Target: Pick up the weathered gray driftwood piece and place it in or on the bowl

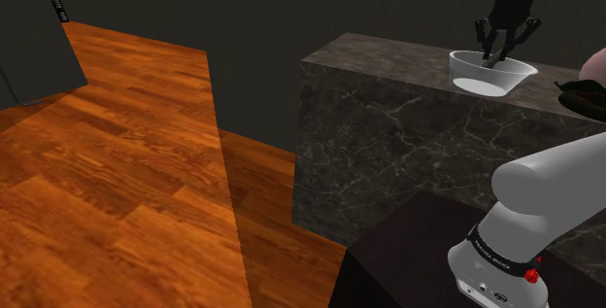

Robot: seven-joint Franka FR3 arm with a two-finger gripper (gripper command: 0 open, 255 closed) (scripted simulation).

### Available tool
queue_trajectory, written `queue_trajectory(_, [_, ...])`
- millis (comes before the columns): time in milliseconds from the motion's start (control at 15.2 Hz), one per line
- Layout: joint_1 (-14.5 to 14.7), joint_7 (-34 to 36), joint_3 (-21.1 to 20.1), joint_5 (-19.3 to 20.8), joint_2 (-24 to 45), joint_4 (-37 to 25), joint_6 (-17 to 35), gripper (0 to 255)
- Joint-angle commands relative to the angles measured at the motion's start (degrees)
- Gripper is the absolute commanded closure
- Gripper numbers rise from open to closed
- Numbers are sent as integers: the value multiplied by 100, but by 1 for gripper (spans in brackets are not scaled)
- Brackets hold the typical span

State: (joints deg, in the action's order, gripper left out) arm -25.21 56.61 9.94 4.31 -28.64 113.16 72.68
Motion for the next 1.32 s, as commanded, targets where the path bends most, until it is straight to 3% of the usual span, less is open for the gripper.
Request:
queue_trajectory(0, [0,0,0,0,-1,1,1,255])
queue_trajectory(66, [0,0,0,0,-1,1,1,255])
queue_trajectory(132, [0,0,0,0,-1,1,1,0])
queue_trajectory(462, [0,0,0,0,-1,1,1,0])
queue_trajectory(726, [31,-63,18,-48,486,-1156,-672,0])
queue_trajectory(1254, [31,-64,18,-48,486,-1156,-672,0])
